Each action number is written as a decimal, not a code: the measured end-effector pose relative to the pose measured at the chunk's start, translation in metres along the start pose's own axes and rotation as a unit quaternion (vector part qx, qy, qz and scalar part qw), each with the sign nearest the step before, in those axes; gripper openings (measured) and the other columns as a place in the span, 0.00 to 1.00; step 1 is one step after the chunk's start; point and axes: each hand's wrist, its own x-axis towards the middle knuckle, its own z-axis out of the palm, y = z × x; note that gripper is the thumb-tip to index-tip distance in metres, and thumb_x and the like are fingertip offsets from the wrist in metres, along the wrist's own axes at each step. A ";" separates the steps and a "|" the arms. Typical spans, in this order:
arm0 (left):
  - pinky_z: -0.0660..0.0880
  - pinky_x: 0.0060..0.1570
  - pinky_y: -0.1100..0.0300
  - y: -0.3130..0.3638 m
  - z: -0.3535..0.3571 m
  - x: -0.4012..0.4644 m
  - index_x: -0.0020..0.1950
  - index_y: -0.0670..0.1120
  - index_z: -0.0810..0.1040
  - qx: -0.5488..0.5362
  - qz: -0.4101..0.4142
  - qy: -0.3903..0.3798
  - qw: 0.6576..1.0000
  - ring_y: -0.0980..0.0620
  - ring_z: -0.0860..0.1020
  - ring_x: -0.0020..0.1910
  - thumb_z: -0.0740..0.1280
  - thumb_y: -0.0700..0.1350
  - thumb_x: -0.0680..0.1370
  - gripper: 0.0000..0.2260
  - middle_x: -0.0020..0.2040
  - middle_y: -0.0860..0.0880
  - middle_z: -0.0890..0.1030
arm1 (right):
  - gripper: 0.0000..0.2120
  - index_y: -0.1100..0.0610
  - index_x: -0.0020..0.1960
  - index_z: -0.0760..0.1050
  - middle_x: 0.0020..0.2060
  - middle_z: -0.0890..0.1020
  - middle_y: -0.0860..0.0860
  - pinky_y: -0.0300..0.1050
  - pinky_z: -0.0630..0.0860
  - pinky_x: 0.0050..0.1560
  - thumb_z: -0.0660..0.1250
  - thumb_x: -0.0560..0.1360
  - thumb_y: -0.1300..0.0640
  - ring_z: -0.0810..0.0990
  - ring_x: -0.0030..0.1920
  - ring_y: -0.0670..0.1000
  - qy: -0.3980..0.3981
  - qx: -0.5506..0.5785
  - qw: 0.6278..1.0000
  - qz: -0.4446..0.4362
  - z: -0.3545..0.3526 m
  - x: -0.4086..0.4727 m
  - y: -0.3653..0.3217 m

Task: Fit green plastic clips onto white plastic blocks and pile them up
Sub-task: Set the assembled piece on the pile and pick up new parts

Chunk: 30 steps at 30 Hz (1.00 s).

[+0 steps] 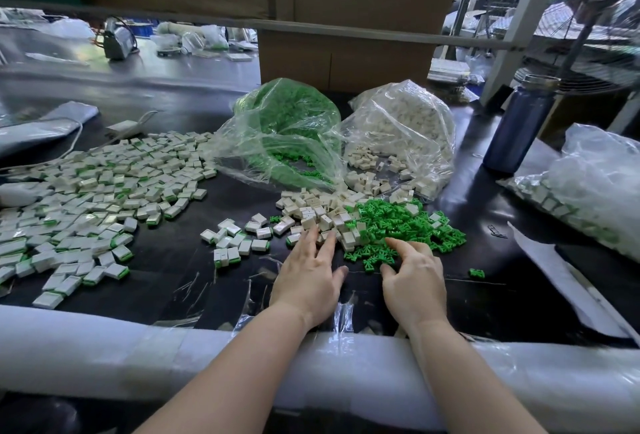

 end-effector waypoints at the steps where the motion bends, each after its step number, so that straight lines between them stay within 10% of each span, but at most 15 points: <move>1: 0.43 0.73 0.57 0.000 0.000 0.000 0.76 0.54 0.42 0.007 0.005 -0.002 1.000 0.52 0.42 0.76 0.52 0.56 0.81 0.28 0.77 0.51 0.39 | 0.21 0.49 0.68 0.70 0.65 0.71 0.50 0.44 0.60 0.66 0.64 0.76 0.57 0.66 0.65 0.53 -0.012 -0.008 1.000 -0.001 0.000 0.000 0.000; 11: 0.62 0.63 0.65 0.002 -0.007 -0.009 0.64 0.51 0.75 -0.105 0.067 0.070 0.990 0.56 0.68 0.63 0.62 0.52 0.78 0.15 0.61 0.56 0.72 | 0.15 0.46 0.62 0.75 0.62 0.74 0.45 0.45 0.61 0.64 0.64 0.76 0.57 0.66 0.64 0.50 -0.045 -0.019 0.998 -0.047 0.004 0.001 0.002; 30: 0.47 0.73 0.56 0.009 -0.011 -0.009 0.76 0.44 0.52 -0.055 -0.073 0.082 0.992 0.47 0.48 0.75 0.58 0.54 0.80 0.29 0.76 0.44 0.48 | 0.14 0.47 0.60 0.77 0.61 0.75 0.45 0.47 0.63 0.65 0.64 0.76 0.58 0.67 0.63 0.50 -0.044 0.006 0.998 -0.033 0.005 0.003 0.004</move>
